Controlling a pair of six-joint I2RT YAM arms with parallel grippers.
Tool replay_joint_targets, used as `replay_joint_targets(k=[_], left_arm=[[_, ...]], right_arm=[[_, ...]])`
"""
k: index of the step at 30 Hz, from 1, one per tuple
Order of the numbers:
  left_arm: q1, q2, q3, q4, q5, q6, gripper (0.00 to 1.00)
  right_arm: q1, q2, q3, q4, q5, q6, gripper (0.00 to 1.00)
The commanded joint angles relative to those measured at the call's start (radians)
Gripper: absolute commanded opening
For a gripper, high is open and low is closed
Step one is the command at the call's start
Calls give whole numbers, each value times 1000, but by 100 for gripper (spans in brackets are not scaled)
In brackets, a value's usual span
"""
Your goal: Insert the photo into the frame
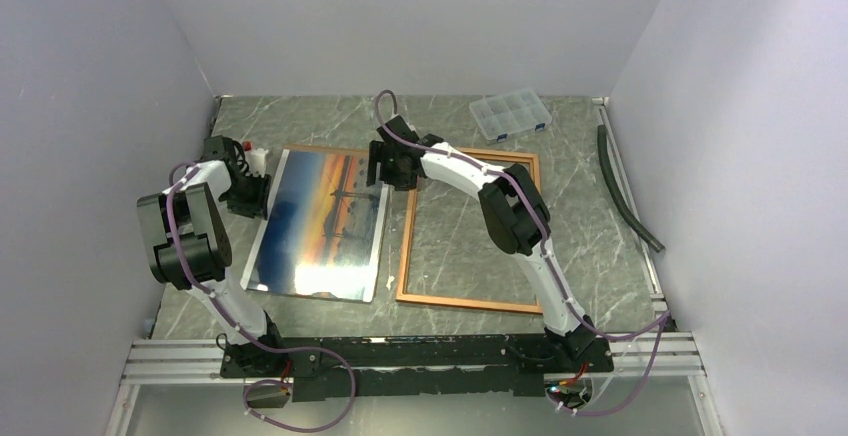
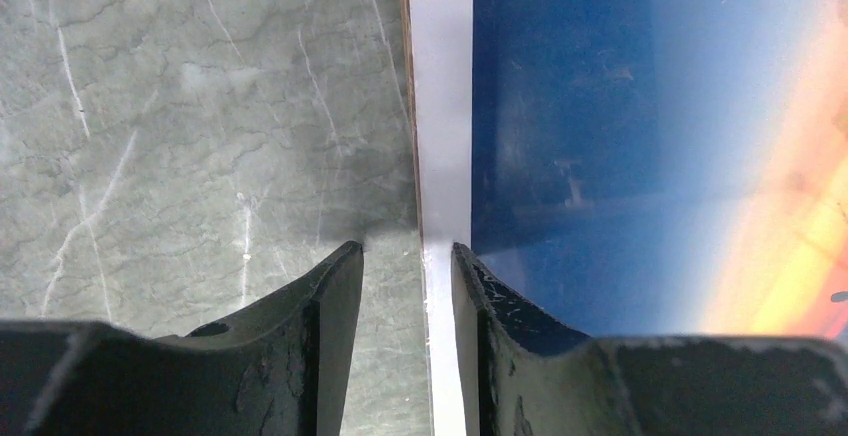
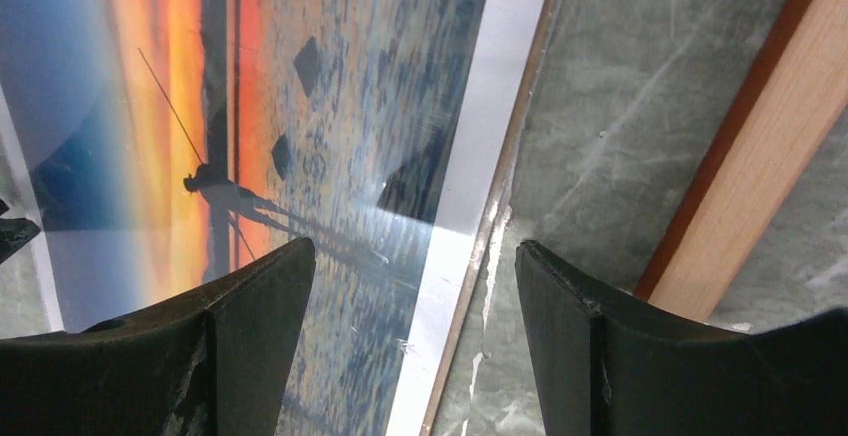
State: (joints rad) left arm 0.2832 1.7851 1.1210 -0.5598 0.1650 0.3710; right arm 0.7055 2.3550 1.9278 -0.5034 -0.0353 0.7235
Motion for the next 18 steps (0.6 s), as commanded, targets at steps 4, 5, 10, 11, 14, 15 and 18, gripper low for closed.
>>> replay_joint_targets(k=[4,5,10,11,14,15,18], left_arm=[[-19,58,-34,14,2,-4,43],[-21,60,-33,16,1,-4,43],[-22,63,-35,18,-1,-5,43],[-22,63,-35,18,-1,-5,43],[-22,63,-34,18,1,-4,43],[-22,65,-33,18,1,-4,42],[-22,67,-33,18,-1,-4,42]], right_arm=[[1,23,39,11,-19,1,77],[2,19,40,17,-27,-1,77],[7,-6,41,41,-60,-3,76],[8,-10,40,48,-69,-5,76],[9,-17,42,61,-98,-2,76],[10,-17,46,60,-103,-1,76],[10,-25,40,69,-122,6,75]])
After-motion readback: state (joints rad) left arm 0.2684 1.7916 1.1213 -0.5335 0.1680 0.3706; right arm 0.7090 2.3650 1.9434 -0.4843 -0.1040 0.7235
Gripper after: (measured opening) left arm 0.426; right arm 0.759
